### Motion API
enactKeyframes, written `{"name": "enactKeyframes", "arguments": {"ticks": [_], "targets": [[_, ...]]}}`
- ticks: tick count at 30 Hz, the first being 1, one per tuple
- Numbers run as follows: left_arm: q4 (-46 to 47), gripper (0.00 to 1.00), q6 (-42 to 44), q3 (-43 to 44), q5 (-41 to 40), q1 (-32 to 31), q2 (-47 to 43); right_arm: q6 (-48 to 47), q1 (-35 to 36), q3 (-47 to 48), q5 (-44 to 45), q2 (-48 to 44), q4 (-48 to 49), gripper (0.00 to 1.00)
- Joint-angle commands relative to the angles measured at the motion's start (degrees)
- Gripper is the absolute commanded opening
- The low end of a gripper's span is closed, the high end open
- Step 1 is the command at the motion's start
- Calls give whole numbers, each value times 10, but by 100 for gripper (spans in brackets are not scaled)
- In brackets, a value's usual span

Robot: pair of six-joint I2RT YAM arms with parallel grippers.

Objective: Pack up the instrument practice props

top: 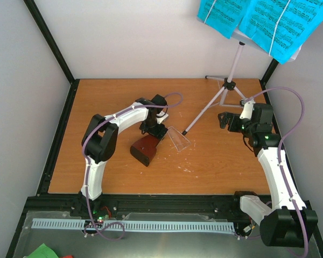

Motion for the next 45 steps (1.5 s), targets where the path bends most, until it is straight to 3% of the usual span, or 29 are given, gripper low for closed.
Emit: {"name": "enactKeyframes", "arguments": {"ticks": [1,9,16,21,30,39,45], "targets": [[17,81,17,-10,7,-6,8,0,1,3,-16,-1,-7,100],[53,62,32,-44,10,-6,-17,17,1,15,-38,18,-13,100],[147,45,38,-128,43,-6,-117,48,14,29,-161,65,-10,100],[228,44,57,-222,94,-8,-216,119,60,-1,-199,64,39,100],[357,43,95,-356,183,-19,-358,235,188,-56,-188,67,130,100],[423,42,100,-416,211,-39,-403,263,334,-31,-89,117,130,97],[437,43,98,-427,232,-43,-416,287,373,-25,-75,169,185,92]]}}
